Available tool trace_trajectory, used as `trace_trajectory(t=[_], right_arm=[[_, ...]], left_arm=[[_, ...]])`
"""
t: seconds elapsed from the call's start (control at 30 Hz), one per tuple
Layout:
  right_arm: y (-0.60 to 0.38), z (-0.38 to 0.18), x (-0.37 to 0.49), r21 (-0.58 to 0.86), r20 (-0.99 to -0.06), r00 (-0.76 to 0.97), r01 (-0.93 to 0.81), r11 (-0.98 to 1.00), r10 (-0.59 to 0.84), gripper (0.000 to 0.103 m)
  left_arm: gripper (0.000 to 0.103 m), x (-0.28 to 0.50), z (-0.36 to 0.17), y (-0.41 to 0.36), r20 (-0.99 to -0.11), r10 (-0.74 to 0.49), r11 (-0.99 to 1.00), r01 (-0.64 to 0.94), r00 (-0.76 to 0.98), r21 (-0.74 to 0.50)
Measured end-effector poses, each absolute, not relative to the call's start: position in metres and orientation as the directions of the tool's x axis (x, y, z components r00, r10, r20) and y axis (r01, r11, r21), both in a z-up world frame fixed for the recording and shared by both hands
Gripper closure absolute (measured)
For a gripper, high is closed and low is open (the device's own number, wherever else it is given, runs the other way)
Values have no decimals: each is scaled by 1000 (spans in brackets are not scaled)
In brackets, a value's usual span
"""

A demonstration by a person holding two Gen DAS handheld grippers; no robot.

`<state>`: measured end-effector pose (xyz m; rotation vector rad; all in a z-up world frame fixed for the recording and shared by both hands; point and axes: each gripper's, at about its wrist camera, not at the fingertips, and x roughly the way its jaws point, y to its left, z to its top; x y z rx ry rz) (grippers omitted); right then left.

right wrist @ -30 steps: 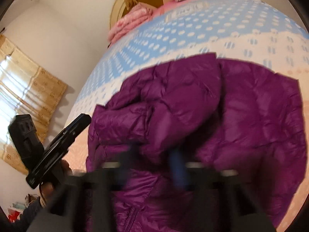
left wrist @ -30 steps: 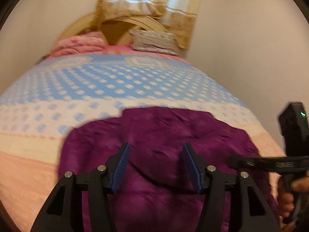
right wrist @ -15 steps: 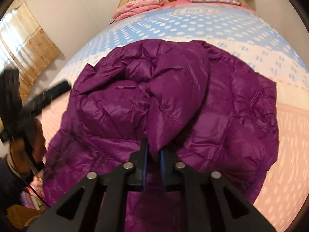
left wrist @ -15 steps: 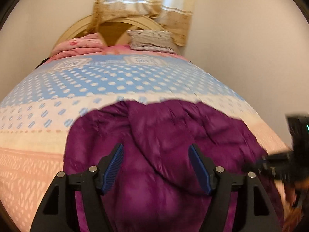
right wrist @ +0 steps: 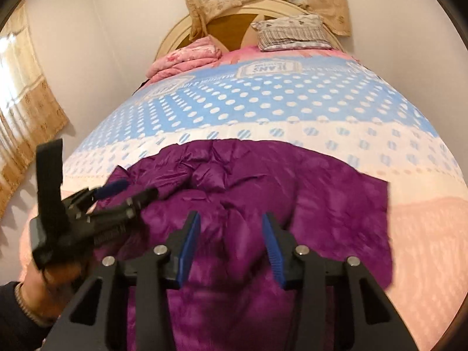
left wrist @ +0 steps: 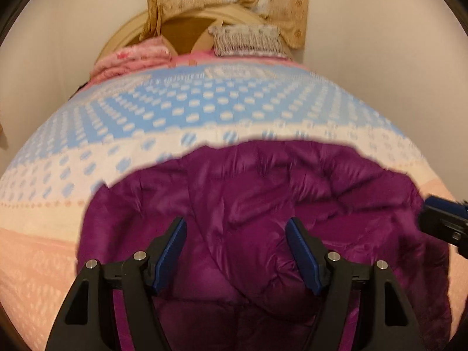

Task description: Fold large clothes

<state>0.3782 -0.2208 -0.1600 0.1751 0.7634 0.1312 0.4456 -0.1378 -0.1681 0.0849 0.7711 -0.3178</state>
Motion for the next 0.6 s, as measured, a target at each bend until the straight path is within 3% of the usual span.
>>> trace_trajectory(t=[0.2,0.37,0.6], right_arm=[[-219,-209,377,181,-722,674,-32,983,155,56],[-227,-221,377,194,-708,688,-30,981,161,58],[-219,-224,385,164,-706,695,-26,986,136,58]], left_arm=[[30,435,-194,-135,-713,-263,947,317,650,-61],[23,435,-202,-138,-716,-274,943,326,642,-67],[21,435,-206,-138,-718,-272,945,320,641,-72]])
